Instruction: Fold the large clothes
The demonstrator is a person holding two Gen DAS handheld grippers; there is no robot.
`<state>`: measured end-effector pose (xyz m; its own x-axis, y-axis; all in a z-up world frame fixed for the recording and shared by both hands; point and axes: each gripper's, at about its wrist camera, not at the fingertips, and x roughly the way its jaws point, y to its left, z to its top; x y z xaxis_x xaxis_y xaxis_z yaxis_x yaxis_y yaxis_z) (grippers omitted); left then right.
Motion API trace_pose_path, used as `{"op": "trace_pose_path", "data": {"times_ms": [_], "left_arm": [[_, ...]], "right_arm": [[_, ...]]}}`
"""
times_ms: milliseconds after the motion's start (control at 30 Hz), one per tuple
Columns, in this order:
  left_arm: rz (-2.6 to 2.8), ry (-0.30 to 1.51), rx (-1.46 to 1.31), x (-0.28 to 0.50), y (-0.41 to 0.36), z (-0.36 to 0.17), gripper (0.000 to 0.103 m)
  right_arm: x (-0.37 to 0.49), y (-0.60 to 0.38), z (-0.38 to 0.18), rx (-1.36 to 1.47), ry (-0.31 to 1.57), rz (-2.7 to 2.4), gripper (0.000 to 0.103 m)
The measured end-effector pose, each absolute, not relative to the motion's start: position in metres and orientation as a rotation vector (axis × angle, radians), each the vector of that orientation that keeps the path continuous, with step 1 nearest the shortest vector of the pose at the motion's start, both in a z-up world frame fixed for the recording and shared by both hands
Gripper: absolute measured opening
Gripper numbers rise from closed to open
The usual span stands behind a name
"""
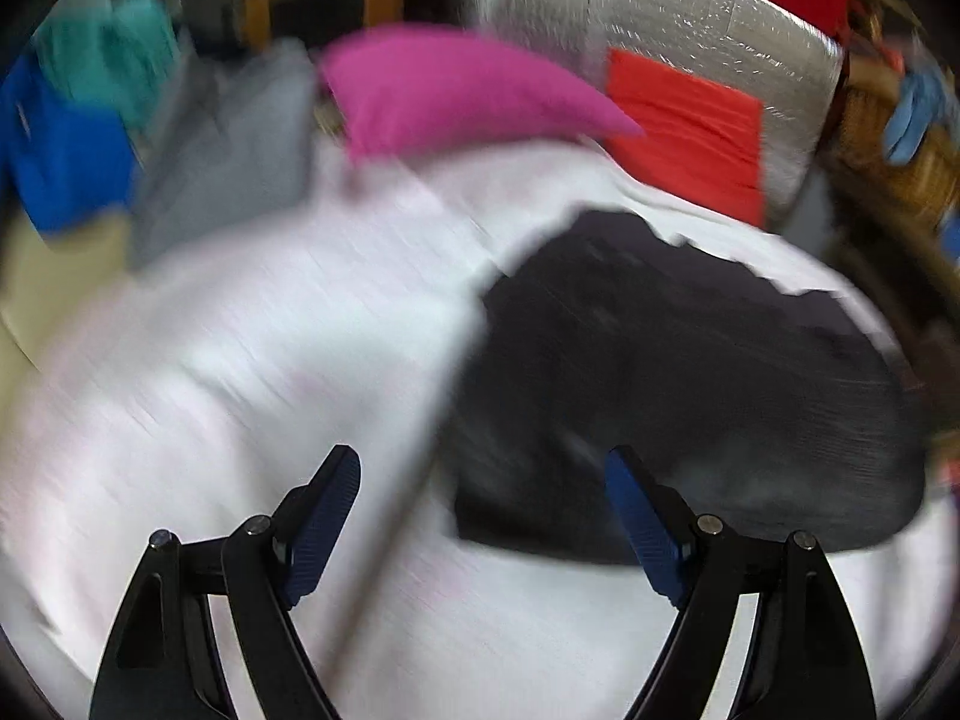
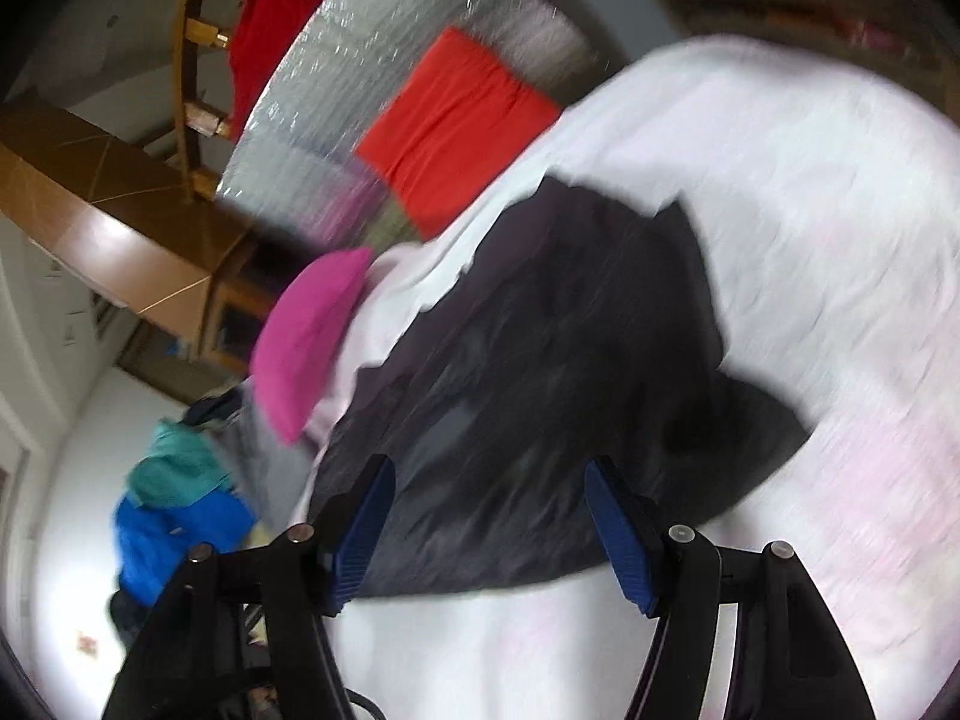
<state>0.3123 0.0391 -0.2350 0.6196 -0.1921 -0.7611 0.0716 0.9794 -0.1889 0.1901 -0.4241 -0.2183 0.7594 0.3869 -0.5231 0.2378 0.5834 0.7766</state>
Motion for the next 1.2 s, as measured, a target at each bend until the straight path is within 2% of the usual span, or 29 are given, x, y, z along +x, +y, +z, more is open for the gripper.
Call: {"op": "trace_pose_path", "data": {"times_ms": [367,600,1000,1200], "left_arm": [[-0.285,1.128,-0.488,0.312,0.035,-0.272,0.084],[-0.188,1.114,-0.632,0.324,0.059,-0.283,0.084],[-0.158,1.068,-0.734,0.346,0.063,-0.294,0.083],[-0.166,1.043,-0.767,0.352,0.067,-0.299,0.062]], "right_arm": [[0.198,-0.397,-0.266,1.155,0.864,0.119,0.070],[0.199,-0.410,-0.292,1.267,0.892,0.000,0.070],[0.196,-0.439,-0.307,1.385,0.781,-0.161,0.071],[0.210,-0.440,-0.306,1.334,0.775,-0.176,0.071]]}}
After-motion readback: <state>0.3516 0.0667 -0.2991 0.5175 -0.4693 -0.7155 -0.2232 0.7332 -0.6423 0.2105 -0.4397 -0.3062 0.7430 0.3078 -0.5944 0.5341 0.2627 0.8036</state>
